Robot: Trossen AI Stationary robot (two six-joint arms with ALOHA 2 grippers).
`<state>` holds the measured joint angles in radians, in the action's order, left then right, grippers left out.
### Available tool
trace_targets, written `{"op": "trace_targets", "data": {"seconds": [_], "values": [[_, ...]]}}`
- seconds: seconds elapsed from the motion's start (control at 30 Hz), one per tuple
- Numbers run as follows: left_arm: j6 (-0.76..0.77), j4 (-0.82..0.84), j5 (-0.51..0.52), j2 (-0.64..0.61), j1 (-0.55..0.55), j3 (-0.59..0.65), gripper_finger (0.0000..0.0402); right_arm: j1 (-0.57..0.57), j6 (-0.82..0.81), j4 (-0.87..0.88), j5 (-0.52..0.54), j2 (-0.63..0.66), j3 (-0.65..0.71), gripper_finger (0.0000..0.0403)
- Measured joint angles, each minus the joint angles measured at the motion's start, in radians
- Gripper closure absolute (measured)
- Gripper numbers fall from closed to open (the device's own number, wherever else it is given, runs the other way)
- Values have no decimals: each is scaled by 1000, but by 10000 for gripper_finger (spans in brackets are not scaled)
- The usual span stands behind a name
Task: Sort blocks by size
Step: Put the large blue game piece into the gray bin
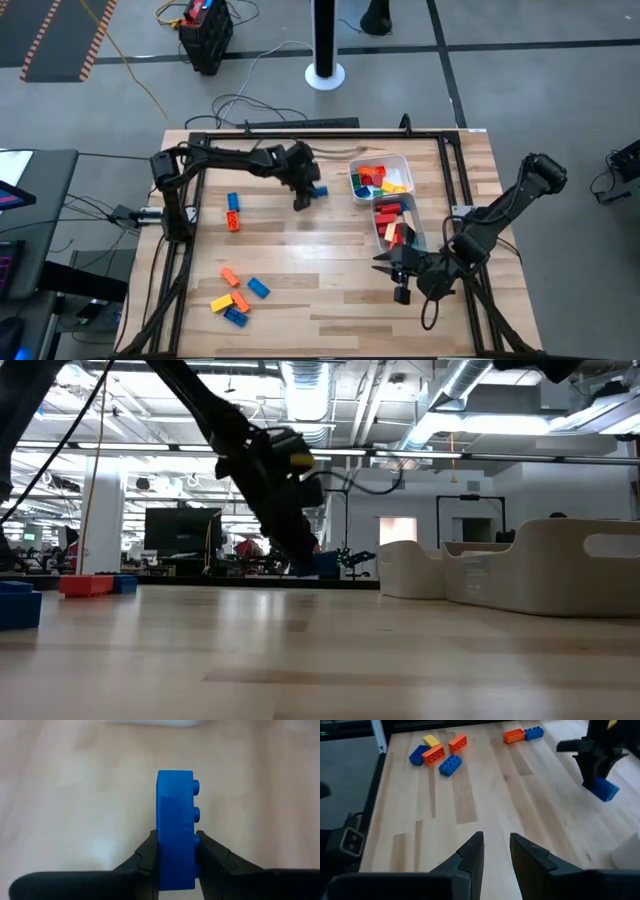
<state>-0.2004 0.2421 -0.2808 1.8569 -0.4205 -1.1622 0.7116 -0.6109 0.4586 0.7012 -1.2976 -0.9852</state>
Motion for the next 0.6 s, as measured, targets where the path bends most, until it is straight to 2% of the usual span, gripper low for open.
{"op": "trace_targets", "data": {"seconds": [0.17,0.3,0.4,0.6], "values": [[-31,8,-152,-10,104,-11,321,17,-10,7,-6,0,0,280],[4,-50,-158,-7,196,-42,317,-11,-10,17,-6,0,0,280],[34,-117,-119,-6,263,-74,313,-37,-10,21,-6,0,0,280],[47,-227,75,-5,339,-149,311,-46,-31,20,-41,0,0,280]]}}
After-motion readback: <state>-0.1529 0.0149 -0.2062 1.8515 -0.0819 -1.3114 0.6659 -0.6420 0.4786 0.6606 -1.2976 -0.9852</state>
